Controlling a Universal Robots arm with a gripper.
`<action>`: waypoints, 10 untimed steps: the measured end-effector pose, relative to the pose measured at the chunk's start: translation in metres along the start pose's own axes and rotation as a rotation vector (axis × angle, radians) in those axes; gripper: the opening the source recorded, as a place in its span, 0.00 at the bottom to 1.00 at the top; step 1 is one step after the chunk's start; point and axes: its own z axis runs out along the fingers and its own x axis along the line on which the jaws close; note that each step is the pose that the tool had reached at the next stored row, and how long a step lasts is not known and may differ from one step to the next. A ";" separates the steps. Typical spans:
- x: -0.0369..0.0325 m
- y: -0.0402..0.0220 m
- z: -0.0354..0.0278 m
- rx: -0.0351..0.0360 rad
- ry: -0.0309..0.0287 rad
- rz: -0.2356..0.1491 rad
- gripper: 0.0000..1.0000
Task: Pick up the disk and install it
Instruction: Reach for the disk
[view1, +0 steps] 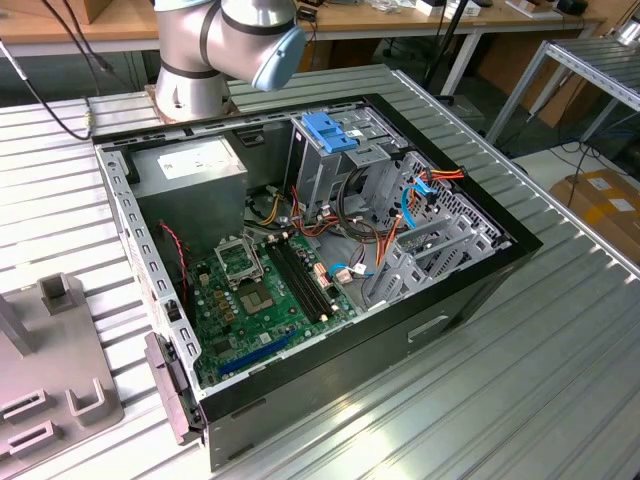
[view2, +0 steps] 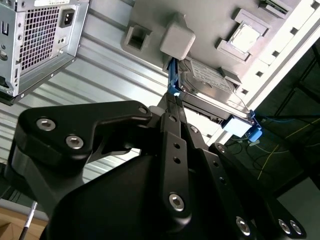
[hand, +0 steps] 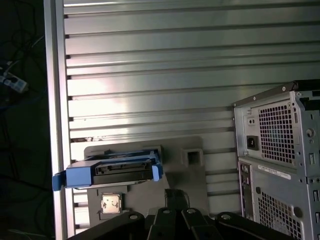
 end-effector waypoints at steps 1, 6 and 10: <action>0.0017 -0.0001 0.0000 0.0000 0.0000 0.000 0.11; 0.0037 -0.0003 -0.0001 0.0000 0.0000 0.000 0.11; 0.0038 -0.0003 -0.0001 0.0000 0.0000 0.000 0.11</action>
